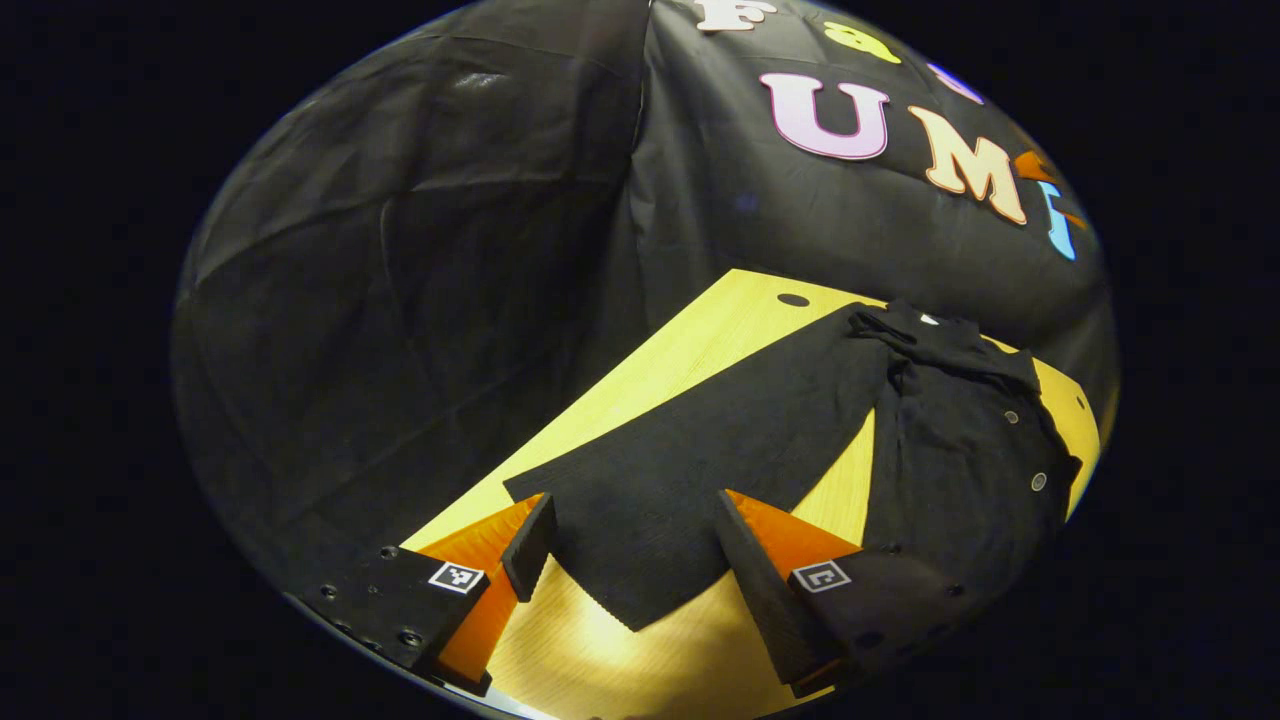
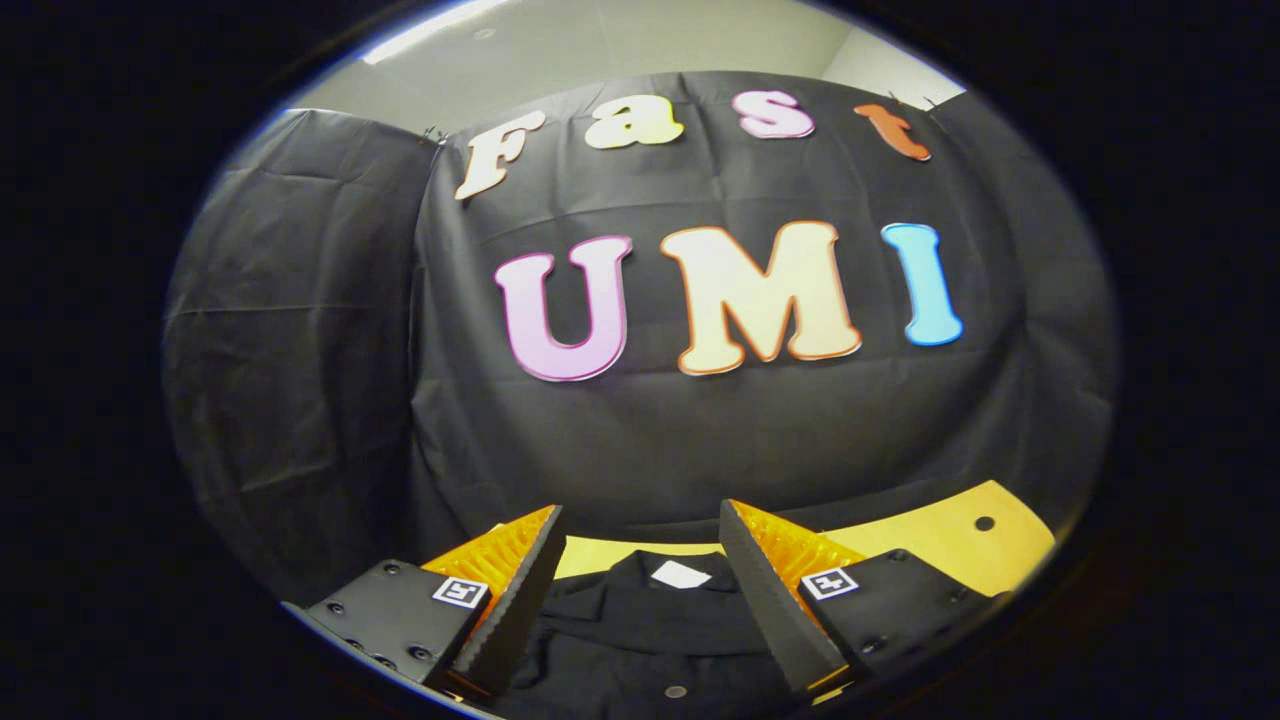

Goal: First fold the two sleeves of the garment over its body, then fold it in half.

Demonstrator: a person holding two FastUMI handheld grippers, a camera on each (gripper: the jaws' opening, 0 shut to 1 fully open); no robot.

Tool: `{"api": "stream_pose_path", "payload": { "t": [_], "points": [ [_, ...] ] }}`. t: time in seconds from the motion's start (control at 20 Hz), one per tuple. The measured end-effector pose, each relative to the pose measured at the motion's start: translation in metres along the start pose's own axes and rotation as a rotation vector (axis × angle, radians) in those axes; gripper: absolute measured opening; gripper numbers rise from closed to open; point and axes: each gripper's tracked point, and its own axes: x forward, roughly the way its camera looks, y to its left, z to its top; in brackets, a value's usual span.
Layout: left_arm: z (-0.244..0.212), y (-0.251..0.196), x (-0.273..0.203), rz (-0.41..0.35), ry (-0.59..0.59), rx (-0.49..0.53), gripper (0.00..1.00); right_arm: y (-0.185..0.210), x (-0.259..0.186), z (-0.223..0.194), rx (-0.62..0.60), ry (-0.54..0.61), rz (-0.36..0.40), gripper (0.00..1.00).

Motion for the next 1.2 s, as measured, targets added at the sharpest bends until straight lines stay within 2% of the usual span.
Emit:
{"api": "stream_pose_path", "payload": {
  "t": [0.05,0.1,0.15,0.2,0.5,0.7,0.9,0.95,1.0,1.1,1.15,1.2],
  "points": [
    [-0.001,0.0,-0.001,0.0,0.006,-0.005,0.95,-0.013,-0.01,0.008,0.016,-0.025,-0.022,0.94],
    [-0.002,0.001,-0.001,0.001,0.009,-0.005,0.96,-0.03,-0.019,0.013,0.019,-0.047,-0.059,0.97],
    [-0.003,0.002,0.0,0.004,0.012,-0.001,0.94,-0.045,-0.031,0.014,0.016,-0.057,-0.094,0.93],
    [-0.006,0.003,0.001,0.006,0.017,0.007,0.96,-0.056,-0.042,0.013,0.018,-0.06,-0.126,1.0],
    [-0.023,0.008,0.001,0.005,0.038,0.041,0.96,-0.105,-0.095,0.003,0.007,-0.034,-0.222,1.0],
    [-0.023,0.009,0.002,0.01,0.027,0.064,0.95,-0.118,-0.116,-0.008,0.011,-0.024,-0.253,1.0],
    [-0.024,0.008,0.001,-0.003,0.032,0.064,0.95,-0.116,-0.128,-0.029,0.036,0.033,-0.239,0.94],
    [-0.023,0.007,0.002,-0.013,0.038,0.051,0.94,-0.115,-0.131,-0.032,0.033,0.042,-0.237,0.97],
    [-0.023,0.007,0.002,-0.016,0.04,0.047,0.92,-0.115,-0.132,-0.033,0.031,0.046,-0.234,0.93],
    [-0.023,0.003,0.002,-0.032,0.052,0.058,0.88,-0.114,-0.136,-0.034,0.026,0.052,-0.231,1.0],
    [-0.023,-0.001,0.003,-0.039,0.056,0.061,0.77,-0.115,-0.137,-0.034,0.027,0.052,-0.231,0.97],
    [-0.024,-0.005,0.003,-0.044,0.057,0.063,0.72,-0.116,-0.138,-0.034,0.028,0.051,-0.232,0.97]
  ]
}}
